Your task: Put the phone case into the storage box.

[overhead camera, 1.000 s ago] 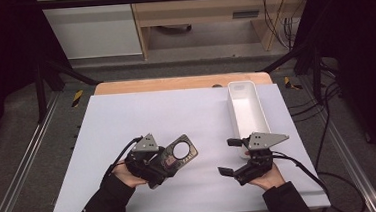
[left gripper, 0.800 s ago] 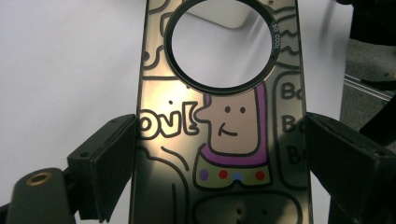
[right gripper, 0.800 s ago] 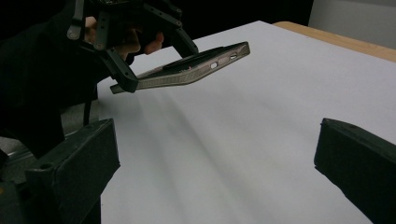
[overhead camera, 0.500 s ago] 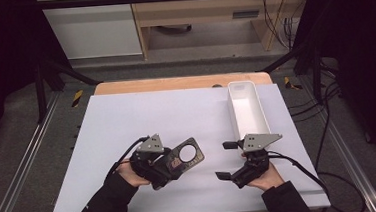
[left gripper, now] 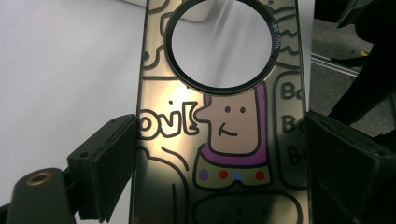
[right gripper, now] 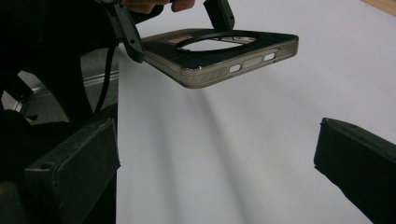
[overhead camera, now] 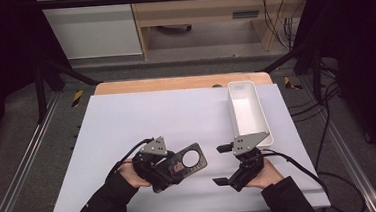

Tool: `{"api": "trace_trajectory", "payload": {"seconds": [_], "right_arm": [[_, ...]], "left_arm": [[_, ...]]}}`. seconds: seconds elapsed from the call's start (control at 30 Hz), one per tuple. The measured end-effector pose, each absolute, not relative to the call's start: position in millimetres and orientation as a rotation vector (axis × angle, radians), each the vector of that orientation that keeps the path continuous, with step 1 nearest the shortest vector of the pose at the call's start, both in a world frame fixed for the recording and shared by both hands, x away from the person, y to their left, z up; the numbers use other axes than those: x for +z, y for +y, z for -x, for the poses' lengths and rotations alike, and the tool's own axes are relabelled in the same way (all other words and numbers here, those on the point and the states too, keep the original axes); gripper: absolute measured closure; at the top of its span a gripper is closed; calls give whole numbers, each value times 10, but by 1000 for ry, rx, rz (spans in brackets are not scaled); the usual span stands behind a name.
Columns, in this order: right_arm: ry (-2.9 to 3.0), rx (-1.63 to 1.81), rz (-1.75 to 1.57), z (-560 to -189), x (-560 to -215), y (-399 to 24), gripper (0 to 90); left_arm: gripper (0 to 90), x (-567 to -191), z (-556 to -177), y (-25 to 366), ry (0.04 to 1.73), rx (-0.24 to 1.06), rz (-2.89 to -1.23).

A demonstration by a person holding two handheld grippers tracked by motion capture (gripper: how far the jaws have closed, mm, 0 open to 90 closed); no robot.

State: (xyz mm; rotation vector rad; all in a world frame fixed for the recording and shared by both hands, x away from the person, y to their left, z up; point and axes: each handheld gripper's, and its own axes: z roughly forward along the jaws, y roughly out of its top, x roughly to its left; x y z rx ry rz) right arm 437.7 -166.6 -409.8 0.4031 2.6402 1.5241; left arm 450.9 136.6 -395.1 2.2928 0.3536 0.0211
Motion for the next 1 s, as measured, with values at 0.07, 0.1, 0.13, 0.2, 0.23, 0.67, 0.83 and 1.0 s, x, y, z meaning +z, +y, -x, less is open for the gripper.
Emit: {"api": "trace_trajectory", "payload": {"seconds": [0.07,0.1,0.13,0.2,0.23,0.67,0.83,1.0], "right_arm": [[2659,1499,-391,-4381,-4093,-1652,2],[2666,1483,-383,-4382,-4088,-1645,3],[2673,1471,-379,-4384,-4080,-1639,3],[2684,1453,-362,-4389,-4062,-1626,4],[2686,1443,-351,-4391,-4052,-1623,4],[2766,1312,-232,-4427,-4016,-1541,4],[2783,1305,-208,-4443,-4004,-1490,2],[2786,1323,-188,-4441,-4018,-1442,2]], "left_arm": [[115,-3952,-4508,1354,346,20,-2304],[115,-3953,-4505,1346,342,19,-2309],[115,-3953,-4502,1338,338,21,-2315],[115,-3955,-4493,1318,326,24,-2327],[115,-3956,-4489,1307,319,18,-2332],[116,-3964,-4449,1226,267,3,-2364],[115,-3962,-4429,1206,245,-9,-2364],[116,-3964,-4411,1183,221,-22,-2367]]}}
